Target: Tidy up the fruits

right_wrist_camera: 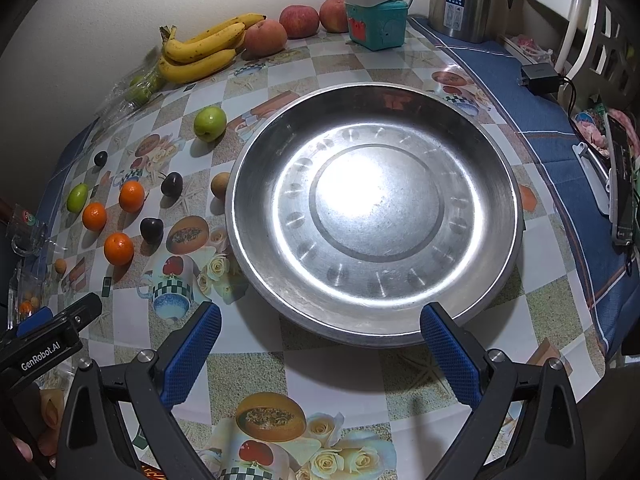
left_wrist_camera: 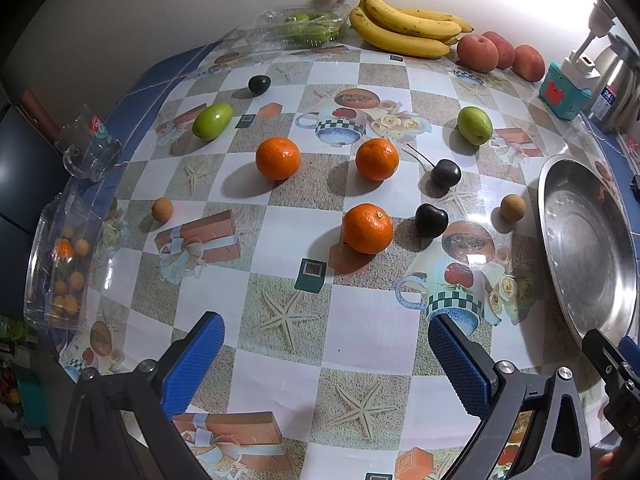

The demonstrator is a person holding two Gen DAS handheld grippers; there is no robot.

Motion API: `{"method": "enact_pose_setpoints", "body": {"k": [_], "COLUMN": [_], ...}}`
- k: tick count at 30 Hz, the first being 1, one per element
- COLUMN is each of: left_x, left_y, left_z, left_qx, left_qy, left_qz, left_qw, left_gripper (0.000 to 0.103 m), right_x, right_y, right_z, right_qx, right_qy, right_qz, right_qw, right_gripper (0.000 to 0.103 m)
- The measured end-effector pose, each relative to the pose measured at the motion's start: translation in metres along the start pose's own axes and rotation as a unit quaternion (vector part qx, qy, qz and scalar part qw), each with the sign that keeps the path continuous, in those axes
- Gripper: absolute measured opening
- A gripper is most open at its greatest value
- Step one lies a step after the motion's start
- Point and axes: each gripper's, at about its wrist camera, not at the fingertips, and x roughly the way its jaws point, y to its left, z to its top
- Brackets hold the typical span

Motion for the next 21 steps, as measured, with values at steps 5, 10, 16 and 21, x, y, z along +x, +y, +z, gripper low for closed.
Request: {"method": "enact_pose_setpoints", "body": {"k": [5, 10, 16, 21], "left_x": [0.0005, 0.0010, 0.0010, 0.0009], "left_y": [0.0012, 0.0019, 0.0018, 0.0021], "left_z": [-0.0005, -0.0005, -0.0007, -0.0006], "left_qx": [-0.003, -0.004, -0.004, -0.004], "left_qy": [0.001, 0.002, 0.002, 0.002], "left_qz": [-0.001, -0.002, -0.002, -0.002], "left_qw": [1.0000, 1.0000, 1.0000, 1.0000], "left_gripper": [0.103, 0.103, 0.103, 0.103], "right_x": [0.0002, -0.0001, -0.0001, -0.0002], "right_y": [0.0002, 0.0001, 0.0002, 0.0000], "right_z": [0.0004, 0.0003, 0.0003, 0.0000], "right_qx": [0.000, 0.000, 0.000, 0.000], "right_qy": [0.000, 0.000, 0.000, 0.000], "right_qz": [-0.002, -0.001, -0.001, -0.001], "right_qw": [1.000, 1.000, 1.000, 1.000], "right_gripper": [0.100, 0.100, 0.100, 0.100]}}
